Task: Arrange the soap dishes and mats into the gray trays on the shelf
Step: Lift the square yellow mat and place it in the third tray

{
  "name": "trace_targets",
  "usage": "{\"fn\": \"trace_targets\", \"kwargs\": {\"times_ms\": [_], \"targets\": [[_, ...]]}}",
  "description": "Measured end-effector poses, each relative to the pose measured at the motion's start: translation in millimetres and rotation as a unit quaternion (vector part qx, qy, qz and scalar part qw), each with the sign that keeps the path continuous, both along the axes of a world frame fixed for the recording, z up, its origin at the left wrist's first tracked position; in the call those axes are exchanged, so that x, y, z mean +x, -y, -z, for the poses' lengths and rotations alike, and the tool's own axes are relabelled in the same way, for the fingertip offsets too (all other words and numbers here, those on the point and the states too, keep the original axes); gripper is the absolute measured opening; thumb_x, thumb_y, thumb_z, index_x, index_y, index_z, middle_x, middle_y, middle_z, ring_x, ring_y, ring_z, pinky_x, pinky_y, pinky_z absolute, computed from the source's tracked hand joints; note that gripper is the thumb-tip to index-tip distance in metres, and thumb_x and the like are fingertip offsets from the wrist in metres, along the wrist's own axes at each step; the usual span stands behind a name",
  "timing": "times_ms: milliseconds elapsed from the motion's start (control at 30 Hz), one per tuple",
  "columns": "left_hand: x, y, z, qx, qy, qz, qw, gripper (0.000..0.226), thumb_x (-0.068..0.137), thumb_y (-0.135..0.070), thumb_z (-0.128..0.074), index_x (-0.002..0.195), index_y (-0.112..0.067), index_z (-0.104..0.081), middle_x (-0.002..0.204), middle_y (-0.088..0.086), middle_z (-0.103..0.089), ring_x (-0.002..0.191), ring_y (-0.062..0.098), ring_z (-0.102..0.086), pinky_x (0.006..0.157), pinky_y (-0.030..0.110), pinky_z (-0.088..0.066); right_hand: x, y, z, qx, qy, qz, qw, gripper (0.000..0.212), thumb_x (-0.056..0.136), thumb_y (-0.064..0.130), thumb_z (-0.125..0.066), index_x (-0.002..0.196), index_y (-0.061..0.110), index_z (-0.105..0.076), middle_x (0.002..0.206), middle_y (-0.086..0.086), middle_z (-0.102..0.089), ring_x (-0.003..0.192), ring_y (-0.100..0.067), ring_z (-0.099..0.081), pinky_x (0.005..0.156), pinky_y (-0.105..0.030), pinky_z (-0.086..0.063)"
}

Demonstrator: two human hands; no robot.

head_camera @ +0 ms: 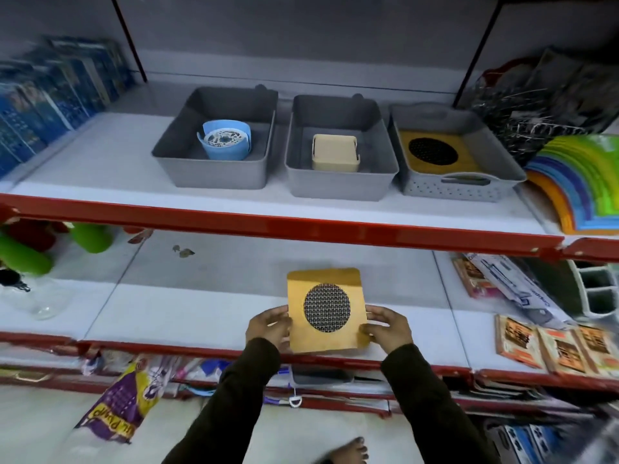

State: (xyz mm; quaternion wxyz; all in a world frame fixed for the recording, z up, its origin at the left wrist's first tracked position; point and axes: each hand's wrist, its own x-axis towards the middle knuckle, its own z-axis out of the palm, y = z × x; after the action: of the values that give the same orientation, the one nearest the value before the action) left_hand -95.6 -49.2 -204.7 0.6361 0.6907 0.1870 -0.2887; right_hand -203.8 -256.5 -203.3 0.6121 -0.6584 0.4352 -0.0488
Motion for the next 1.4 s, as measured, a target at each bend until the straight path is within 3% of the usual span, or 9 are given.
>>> {"fn": "trace_targets", "kwargs": {"times_ms": [167, 300, 567, 733, 900, 1067, 1167, 1300, 1400], "targets": [[-33.7, -49.1, -55.1, -0.075, 0.119, 0.007, 0.990, 0.026, 0.083, 0.007, -0.067, 0.086, -0.018, -0.073, 0.088, 0.006, -0.070, 0.055, 0.010, -0.067, 0.046, 0.020, -0.054, -39.9, -35.3, -56.9, 0.025, 0.125, 0.001, 0.992, 0.039, 0.072, -0.017, -0.071, 0.096, 0.014, -0.071, 0.099, -0.012, -0.067, 0.087, -0.021, -0.065, 0.061, -0.023, -0.056], [-37.0, -70.6, -109.7, -0.100, 0.211, 0.046, 0.971, 0.028, 0.085, 0.004, -0.066, 0.088, -0.024, -0.072, 0.084, 0.000, -0.066, 0.053, 0.009, -0.062, 0.050, 0.026, -0.058, -52.5, -50.2, -109.7, -0.009, 0.209, -0.016, 0.978, 0.039, 0.071, -0.014, -0.074, 0.099, 0.013, -0.071, 0.097, -0.006, -0.064, 0.079, -0.019, -0.066, 0.058, -0.017, -0.057], [-9.9, -53.9, -214.2, -0.177, 0.344, 0.062, 0.920, 0.028, 0.087, 0.001, -0.067, 0.096, -0.025, -0.073, 0.082, -0.006, -0.070, 0.060, 0.006, -0.068, 0.053, 0.025, -0.059, -25.7, -29.7, -213.0, -0.086, 0.324, -0.040, 0.941, 0.043, 0.071, -0.014, -0.074, 0.104, 0.013, -0.071, 0.092, -0.005, -0.067, 0.080, -0.015, -0.068, 0.065, -0.026, -0.061], [0.4, -29.9, -242.5, -0.176, 0.376, 0.055, 0.908, 0.026, 0.088, -0.001, -0.067, 0.103, -0.022, -0.073, 0.093, 0.002, -0.068, 0.059, 0.006, -0.068, 0.053, 0.024, -0.058, -14.4, -6.2, -240.9, -0.107, 0.334, -0.040, 0.936, 0.042, 0.072, -0.010, -0.075, 0.109, 0.011, -0.072, 0.098, -0.007, -0.064, 0.091, -0.029, -0.064, 0.085, -0.052, -0.055], [9.3, 21.7, -270.6, -0.170, 0.394, 0.069, 0.900, 0.031, 0.085, -0.004, -0.071, 0.112, -0.019, -0.073, 0.105, 0.006, -0.075, 0.091, 0.020, -0.074, 0.074, 0.038, -0.063, -11.8, 45.4, -265.3, -0.124, 0.355, -0.036, 0.926, 0.045, 0.074, -0.008, -0.074, 0.104, 0.026, -0.073, 0.088, 0.001, -0.071, 0.082, -0.010, -0.068, 0.064, -0.022, -0.058], [37.8, 128.7, -314.1, -0.112, 0.352, 0.128, 0.920, 0.049, 0.080, 0.010, -0.069, 0.126, -0.005, -0.062, 0.117, 0.014, -0.071, 0.100, 0.031, -0.069, 0.082, 0.048, -0.060, 9.5, 139.4, -295.5, -0.194, 0.273, 0.032, 0.942, 0.040, 0.078, -0.009, -0.071, 0.116, 0.002, -0.063, 0.093, -0.015, -0.071, 0.065, -0.013, -0.068, 0.062, -0.022, -0.059], [54.3, 185.2, -321.3, -0.071, 0.293, 0.169, 0.938, 0.043, 0.089, 0.009, -0.055, 0.130, -0.002, -0.059, 0.117, 0.018, -0.067, 0.100, 0.034, -0.067, 0.083, 0.043, -0.058, 31.4, 181.5, -299.2, -0.214, 0.217, 0.064, 0.950, 0.037, 0.079, -0.015, -0.066, 0.116, -0.015, -0.061, 0.105, -0.026, -0.067, 0.052, -0.013, -0.065, 0.058, -0.022, -0.057], [63.2, 227.7, -312.2, 0.107, 0.358, 0.219, 0.901, 0.031, 0.092, -0.007, -0.056, 0.121, -0.003, -0.067, 0.127, 0.018, -0.065, 0.120, 0.037, -0.060, 0.108, 0.042, -0.047, 54.8, 214.9, -299.5, -0.324, 0.068, 0.030, 0.943, 0.021, 0.081, 0.013, -0.075, 0.097, 0.000, -0.077, 0.108, -0.021, -0.074, 0.100, -0.034, -0.068, 0.089, -0.033, -0.051], [66.3, 247.0, -298.0, 0.131, 0.358, 0.214, 0.899, 0.030, 0.090, -0.012, -0.063, 0.119, -0.009, -0.068, 0.128, 0.013, -0.065, 0.121, 0.034, -0.059, 0.111, 0.038, -0.045, 64.1, 229.3, -294.3, -0.357, 0.016, -0.009, 0.934, 0.016, 0.081, 0.019, -0.073, 0.093, 0.011, -0.080, 0.107, -0.015, -0.076, 0.105, -0.035, -0.066, 0.088, -0.030, -0.049]]}}
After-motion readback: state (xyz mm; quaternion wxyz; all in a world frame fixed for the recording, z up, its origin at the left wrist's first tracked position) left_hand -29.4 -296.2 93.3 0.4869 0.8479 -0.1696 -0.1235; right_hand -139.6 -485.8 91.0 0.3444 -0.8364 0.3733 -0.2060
